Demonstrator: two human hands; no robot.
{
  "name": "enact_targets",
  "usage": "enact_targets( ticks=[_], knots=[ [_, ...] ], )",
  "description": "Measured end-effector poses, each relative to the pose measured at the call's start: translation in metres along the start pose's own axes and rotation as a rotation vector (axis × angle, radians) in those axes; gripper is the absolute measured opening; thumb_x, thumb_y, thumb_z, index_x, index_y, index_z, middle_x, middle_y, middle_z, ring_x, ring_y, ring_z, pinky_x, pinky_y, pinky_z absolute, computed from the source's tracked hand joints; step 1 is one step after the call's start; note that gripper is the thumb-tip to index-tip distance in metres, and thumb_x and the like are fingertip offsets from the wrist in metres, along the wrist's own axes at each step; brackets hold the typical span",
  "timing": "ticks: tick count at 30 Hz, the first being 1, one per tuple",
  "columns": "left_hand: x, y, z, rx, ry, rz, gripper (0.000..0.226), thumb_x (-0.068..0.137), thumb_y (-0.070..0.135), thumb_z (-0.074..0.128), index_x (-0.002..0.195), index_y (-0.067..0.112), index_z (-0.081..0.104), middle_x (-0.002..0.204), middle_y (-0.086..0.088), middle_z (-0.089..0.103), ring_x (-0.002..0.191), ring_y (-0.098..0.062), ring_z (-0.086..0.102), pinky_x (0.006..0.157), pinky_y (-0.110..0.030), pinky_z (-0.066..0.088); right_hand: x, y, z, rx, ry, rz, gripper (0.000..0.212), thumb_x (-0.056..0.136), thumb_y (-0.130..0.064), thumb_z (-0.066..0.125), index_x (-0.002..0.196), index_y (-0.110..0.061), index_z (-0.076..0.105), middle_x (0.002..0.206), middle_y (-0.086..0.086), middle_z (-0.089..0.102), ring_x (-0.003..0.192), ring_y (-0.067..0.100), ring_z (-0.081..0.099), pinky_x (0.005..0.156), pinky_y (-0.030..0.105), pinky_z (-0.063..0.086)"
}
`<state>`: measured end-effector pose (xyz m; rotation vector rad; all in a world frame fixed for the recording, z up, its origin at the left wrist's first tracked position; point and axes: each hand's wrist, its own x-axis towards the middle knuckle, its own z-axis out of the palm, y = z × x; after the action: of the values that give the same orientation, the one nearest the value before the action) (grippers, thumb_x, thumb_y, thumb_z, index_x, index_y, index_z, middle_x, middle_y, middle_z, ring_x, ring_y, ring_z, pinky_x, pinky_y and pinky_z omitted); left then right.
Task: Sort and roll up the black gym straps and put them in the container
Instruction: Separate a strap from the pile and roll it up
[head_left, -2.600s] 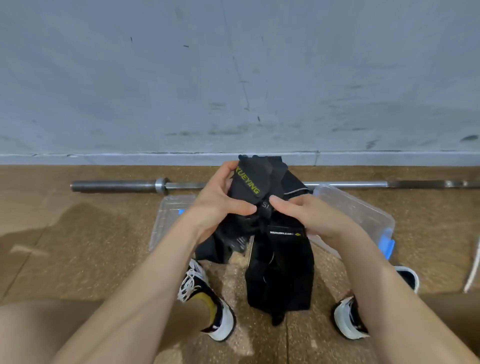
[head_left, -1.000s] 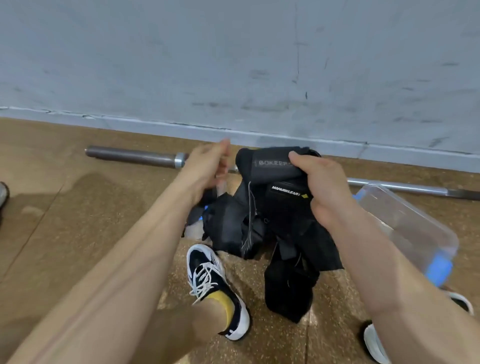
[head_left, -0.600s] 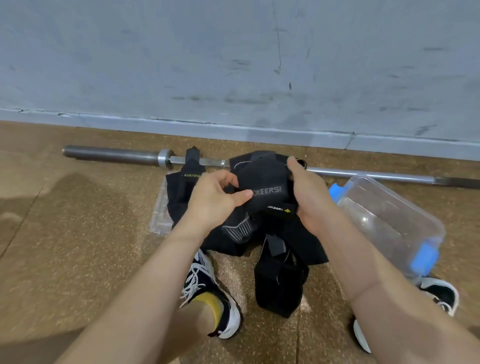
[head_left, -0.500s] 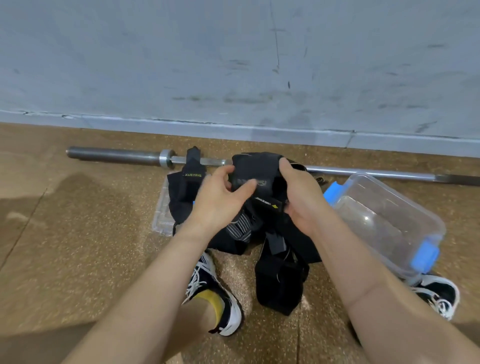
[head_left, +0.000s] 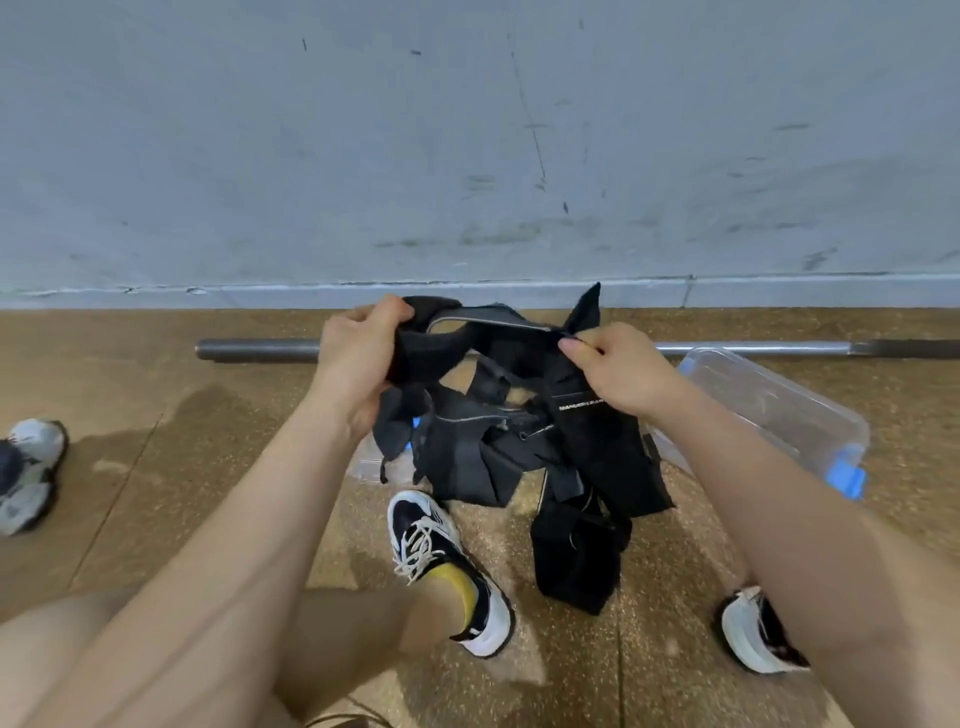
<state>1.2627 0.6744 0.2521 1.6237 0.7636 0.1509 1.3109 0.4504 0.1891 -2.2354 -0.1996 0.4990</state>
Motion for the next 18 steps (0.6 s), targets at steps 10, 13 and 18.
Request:
enact_targets(
  ticks=[10,13,18],
  knots=[
    [-0.066,0.038,-0.025,0.388,-0.205,0.15,0.027,0.058,0.028,0.064,0.081,0.014,0.068,0.061,0.001,0.058,0.054,-0.016,0.05,0.051,-0.023,0.037,-0.045,-0.024,-0.024,-0.054,0.375,0.024,0.044,0.102,-0.028,0.046,0.061,-0.014,0.05,0.064,0.003,0.053,0.076,0.032,0.054,0.062,0.035,0.039],
    [-0.086,0.042,-0.027,0.373,-0.23,0.146,0.019,0.068,0.025,0.067,0.082,0.012,0.069,0.056,0.003,0.058,0.051,-0.016,0.051,0.047,-0.022,0.036,-0.065,-0.042,-0.026,0.171,0.356,0.076,0.045,0.101,-0.023,0.049,0.057,-0.013,0.044,0.061,0.004,0.049,0.071,0.028,0.05,0.061,0.033,0.033],
    [-0.108,0.045,-0.034,0.005,-0.219,0.164,0.005,0.083,0.012,0.07,0.085,0.012,0.065,0.071,-0.004,0.065,0.065,-0.022,0.061,0.061,-0.03,0.049,-0.102,-0.084,-0.034,0.578,-0.013,0.178,0.042,0.089,-0.052,0.062,0.101,-0.014,0.075,0.098,-0.002,0.076,0.085,0.016,0.068,0.074,0.03,0.051]
  ],
)
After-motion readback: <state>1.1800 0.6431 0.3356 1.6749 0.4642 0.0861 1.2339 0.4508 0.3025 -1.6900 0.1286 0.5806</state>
